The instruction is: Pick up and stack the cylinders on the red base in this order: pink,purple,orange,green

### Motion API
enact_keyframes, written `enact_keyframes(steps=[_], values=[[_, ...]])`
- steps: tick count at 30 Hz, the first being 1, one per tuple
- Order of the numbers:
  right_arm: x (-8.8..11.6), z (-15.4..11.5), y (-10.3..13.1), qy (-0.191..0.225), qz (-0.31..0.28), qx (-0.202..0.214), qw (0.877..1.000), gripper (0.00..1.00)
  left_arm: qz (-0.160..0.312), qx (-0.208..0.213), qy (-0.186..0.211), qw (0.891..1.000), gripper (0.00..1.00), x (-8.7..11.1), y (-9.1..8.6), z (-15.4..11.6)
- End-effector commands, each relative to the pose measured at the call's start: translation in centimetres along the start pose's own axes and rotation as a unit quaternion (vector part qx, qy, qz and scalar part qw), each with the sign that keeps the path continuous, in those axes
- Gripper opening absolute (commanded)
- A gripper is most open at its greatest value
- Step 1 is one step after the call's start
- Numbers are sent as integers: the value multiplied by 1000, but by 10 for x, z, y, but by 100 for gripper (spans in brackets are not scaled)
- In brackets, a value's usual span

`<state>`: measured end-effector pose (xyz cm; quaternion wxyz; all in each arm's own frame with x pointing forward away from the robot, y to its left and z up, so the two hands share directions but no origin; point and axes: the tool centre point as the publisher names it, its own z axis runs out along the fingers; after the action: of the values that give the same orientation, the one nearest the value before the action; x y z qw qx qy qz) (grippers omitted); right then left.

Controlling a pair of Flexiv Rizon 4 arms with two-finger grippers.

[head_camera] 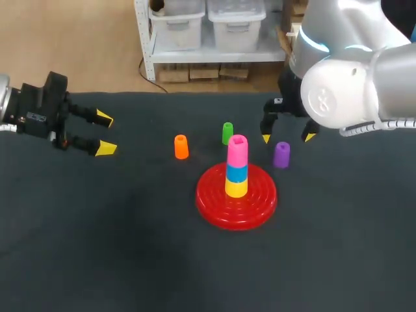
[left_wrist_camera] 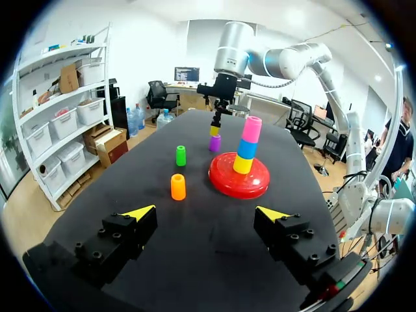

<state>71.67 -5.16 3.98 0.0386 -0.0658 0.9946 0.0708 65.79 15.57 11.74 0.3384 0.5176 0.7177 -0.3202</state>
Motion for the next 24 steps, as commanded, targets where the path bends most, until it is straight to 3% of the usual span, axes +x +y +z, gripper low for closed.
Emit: enact_keyframes(steps=[1, 8, 14, 16, 18, 21, 24], values=[[3, 2, 1, -1, -7, 12, 1000, 100, 1, -1, -2, 1000, 100, 1, 0, 0], [15, 9, -4, -4, -10, 41, 999, 100, 1, -1, -2, 1000, 100, 1, 0, 0], [19, 17, 2, 0, -8, 40, 999, 100, 1, -1, -2, 1000, 100, 1, 0, 0], [18, 19, 6, 4, -11, 41, 999, 76, 1, -1, -2, 1000, 100, 1, 0, 0], [17, 20, 10, 4, -11, 41, 999, 62, 1, -1, -2, 1000, 100, 1, 0, 0], [14, 22, 11, 8, -17, 47, 999, 51, 1, -1, -2, 1000, 100, 1, 0, 0], [11, 23, 12, 13, -20, 54, 998, 50, 1, -1, -2, 1000, 100, 1, 0, 0]])
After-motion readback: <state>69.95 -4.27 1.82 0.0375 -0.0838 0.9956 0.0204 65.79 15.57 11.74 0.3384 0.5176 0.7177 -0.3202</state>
